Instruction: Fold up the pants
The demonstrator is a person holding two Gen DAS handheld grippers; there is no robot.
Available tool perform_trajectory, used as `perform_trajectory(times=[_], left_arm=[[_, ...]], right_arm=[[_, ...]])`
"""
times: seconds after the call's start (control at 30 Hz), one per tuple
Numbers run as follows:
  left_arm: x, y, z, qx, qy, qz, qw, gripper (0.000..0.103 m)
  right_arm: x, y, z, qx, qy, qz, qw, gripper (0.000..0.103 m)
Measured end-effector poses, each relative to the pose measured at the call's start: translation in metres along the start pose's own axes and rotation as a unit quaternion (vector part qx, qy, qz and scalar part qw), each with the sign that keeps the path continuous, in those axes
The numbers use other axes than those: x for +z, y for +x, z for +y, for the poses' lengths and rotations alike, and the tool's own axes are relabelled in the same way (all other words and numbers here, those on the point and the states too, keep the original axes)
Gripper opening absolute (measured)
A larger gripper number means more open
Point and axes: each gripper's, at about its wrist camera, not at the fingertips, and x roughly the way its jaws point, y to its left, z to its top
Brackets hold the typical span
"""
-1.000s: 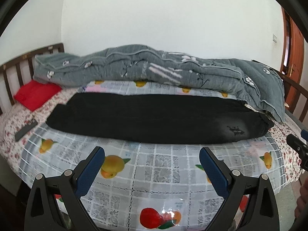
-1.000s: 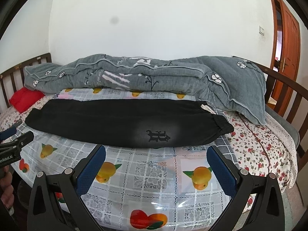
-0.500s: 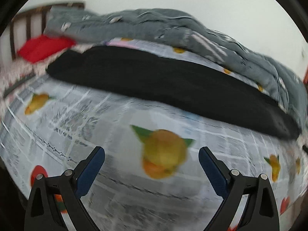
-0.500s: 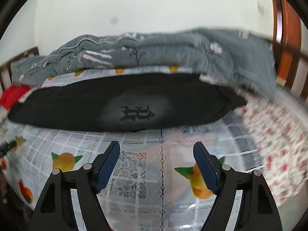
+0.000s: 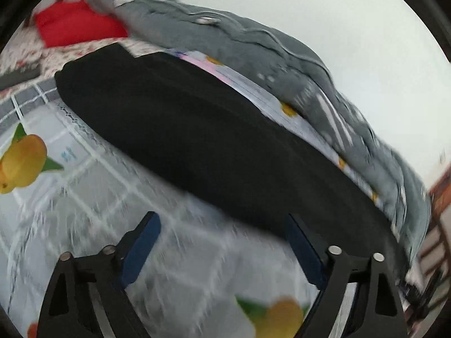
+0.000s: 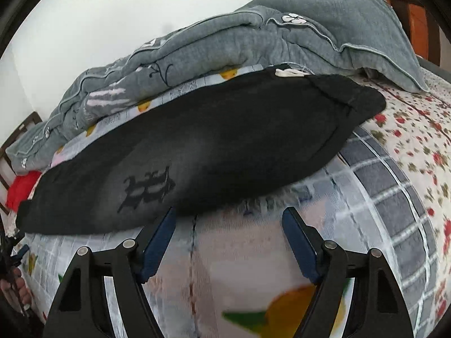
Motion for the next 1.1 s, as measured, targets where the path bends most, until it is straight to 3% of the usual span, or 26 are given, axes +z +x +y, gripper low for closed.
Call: perform_trajectory(times=[0.13, 0.17, 0.2, 0.23, 0.27, 0.3, 0.43, 0.63, 0.87, 1.03, 1.1], left_arm=[[0.026, 0.019, 0.015, 0.024, -0.034, -0.008, 0.9991, 0.076], [0.033, 0.025, 0.019, 0.039, -0.042, -0.006, 0.9983, 0.068], [0.036, 0.028, 0.021, 0.053, -0.046, -0.002, 0.9975, 0.041], [0.041, 0.031, 0.024, 0.082, -0.052, 0.003, 0.9953, 0.025], [0.045, 0.033, 0.027, 0.100, -0.058, 0.004, 0.9932, 0.012], [0.047, 0.032, 0.029, 0.090, -0.060, 0.003, 0.9941, 0.010], [0.059, 0.010, 0.018, 0.049, -0.029, -0.053, 0.9970, 0.009], [0.103, 0.022, -0.021, 0.043, 0.013, -0.090, 0.9949, 0.009], [0.144, 0.081, -0.066, 0.100, 0.092, -0.101, 0.9855, 0.009], [0.150, 0.141, -0.073, 0.160, 0.115, -0.086, 0.9766, 0.012], [0.141, 0.145, -0.067, 0.156, 0.117, -0.101, 0.9757, 0.032]], right_arm=[[0.018, 0.021, -0.001, 0.015, 0.033, 0.012, 0.999, 0.077], [0.023, 0.026, 0.000, 0.014, 0.037, 0.015, 0.999, 0.074], [0.027, 0.032, 0.002, 0.011, 0.039, 0.021, 0.999, 0.057], [0.031, 0.037, 0.005, 0.011, 0.036, 0.035, 0.999, 0.030], [0.034, 0.038, 0.008, 0.016, 0.036, 0.049, 0.998, 0.023], [0.036, 0.035, 0.010, 0.015, 0.035, 0.046, 0.998, 0.022], [0.055, 0.006, 0.029, 0.028, -0.006, -0.007, 1.000, 0.018], [0.109, 0.016, 0.053, 0.037, -0.035, -0.044, 0.998, 0.017], [0.159, 0.075, 0.071, 0.005, -0.044, -0.052, 0.998, 0.017], [0.181, 0.151, 0.069, -0.029, -0.005, -0.014, 0.999, 0.017], [0.180, 0.172, 0.062, -0.034, 0.012, -0.004, 0.999, 0.019]])
